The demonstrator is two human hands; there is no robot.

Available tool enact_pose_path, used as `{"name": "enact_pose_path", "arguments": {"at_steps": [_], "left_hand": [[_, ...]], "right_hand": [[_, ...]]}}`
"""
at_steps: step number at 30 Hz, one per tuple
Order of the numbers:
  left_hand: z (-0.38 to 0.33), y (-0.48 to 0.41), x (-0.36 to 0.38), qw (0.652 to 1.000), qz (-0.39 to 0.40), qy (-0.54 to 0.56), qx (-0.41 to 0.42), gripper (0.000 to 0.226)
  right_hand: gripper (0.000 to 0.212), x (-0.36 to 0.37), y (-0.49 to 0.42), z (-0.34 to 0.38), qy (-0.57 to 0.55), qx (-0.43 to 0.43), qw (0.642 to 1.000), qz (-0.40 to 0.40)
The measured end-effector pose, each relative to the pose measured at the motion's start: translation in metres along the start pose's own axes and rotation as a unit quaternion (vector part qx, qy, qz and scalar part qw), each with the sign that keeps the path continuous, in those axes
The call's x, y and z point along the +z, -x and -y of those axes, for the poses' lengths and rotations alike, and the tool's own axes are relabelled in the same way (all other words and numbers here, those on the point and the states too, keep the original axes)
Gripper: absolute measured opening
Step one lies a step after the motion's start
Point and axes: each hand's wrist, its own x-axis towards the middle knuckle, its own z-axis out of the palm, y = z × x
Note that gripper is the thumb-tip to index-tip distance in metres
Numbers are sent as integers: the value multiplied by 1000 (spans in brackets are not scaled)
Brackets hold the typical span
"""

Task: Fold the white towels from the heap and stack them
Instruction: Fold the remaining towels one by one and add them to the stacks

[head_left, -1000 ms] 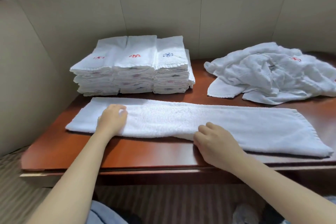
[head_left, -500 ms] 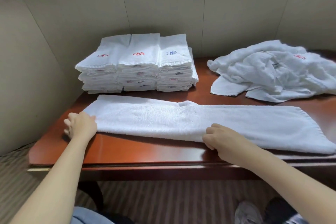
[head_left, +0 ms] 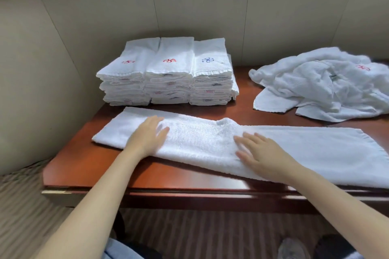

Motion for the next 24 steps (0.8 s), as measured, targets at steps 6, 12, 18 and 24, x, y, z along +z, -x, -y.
{"name": "enact_pose_path", "arguments": {"at_steps": [6, 12, 18, 24], "left_hand": [[-15, 5, 3, 973, 126, -118, -155, 70], [-36, 9, -10, 941, 96, -210, -249, 64], [17, 7, -26, 927, -93, -86, -353, 58], [56, 21, -27, 880, -204, 67, -424, 75]], "right_hand": [[73, 11, -15, -30, 28, 134, 990, 40], [64, 4, -20, -54, 19, 173, 985, 17], [61, -3, -37, -11, 42, 131, 990, -33], [80, 30, -56, 46, 2, 59, 998, -1]]}}
